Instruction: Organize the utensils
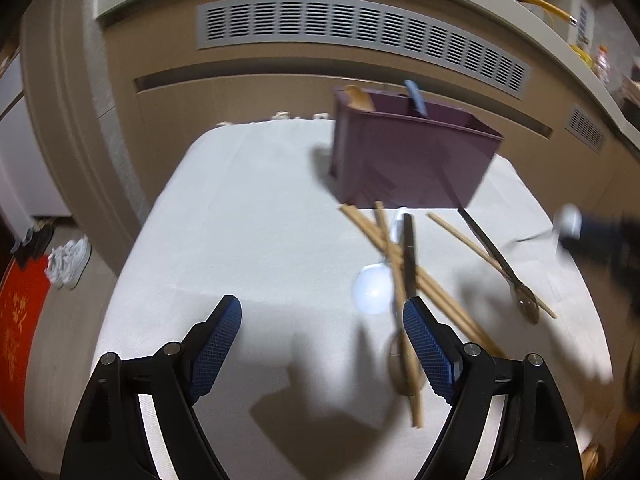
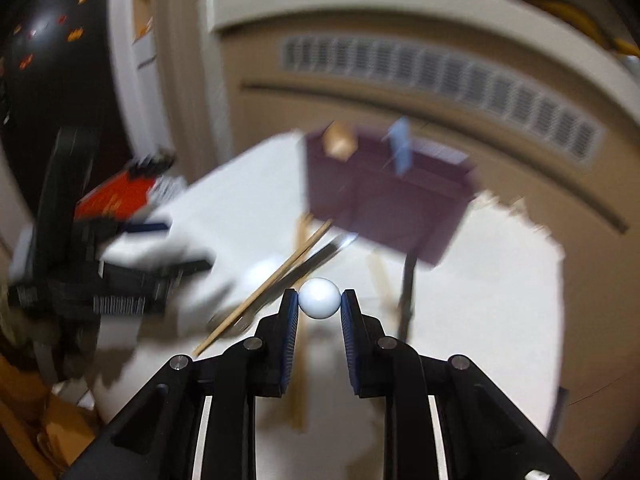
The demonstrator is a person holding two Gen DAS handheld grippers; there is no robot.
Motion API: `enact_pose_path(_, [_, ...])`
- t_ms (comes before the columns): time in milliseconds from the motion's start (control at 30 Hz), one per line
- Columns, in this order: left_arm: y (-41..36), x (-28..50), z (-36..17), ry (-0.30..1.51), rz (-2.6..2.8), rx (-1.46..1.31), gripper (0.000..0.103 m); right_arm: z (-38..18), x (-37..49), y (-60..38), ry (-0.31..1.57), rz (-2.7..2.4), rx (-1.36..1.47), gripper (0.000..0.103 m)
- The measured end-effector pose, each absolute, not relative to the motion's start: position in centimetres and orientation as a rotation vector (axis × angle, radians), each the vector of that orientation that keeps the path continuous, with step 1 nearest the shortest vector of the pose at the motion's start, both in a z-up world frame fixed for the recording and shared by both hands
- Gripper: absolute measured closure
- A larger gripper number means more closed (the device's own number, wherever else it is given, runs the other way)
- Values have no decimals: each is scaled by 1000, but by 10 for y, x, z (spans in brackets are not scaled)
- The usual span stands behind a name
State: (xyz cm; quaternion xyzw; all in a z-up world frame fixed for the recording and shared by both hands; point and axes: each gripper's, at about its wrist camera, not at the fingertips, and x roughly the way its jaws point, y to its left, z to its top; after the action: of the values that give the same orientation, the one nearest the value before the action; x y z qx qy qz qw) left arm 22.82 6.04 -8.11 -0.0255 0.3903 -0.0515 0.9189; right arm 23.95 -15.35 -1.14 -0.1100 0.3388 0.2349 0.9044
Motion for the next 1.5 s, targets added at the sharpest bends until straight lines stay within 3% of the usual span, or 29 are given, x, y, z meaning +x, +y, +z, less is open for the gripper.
enact_pose_path(233, [30,240,-73,772,-198,8,22,2,279,-188,715,431,-78,82])
enact_pose_path(400, [7,259,-67,770,-314,49,55,-4,290,-203,722,398,-35,82])
enact_pose_path(600, [-23,304,-82,872,-354,113,71,-7,289,-204,714,410,-34,82])
enact_pose_path(900, [-41,350,-108,1017,-277,144,75,-13,285,-212,713,415,-20,82])
enact_pose_path(1033, [-45,354,-110,999,-247,199,90,-11,282,-214,717,417,-2,82])
enact_pose_path(1500, [2,236,-5,665,-269,-2,91,20,229,-190,690,508,-28,82])
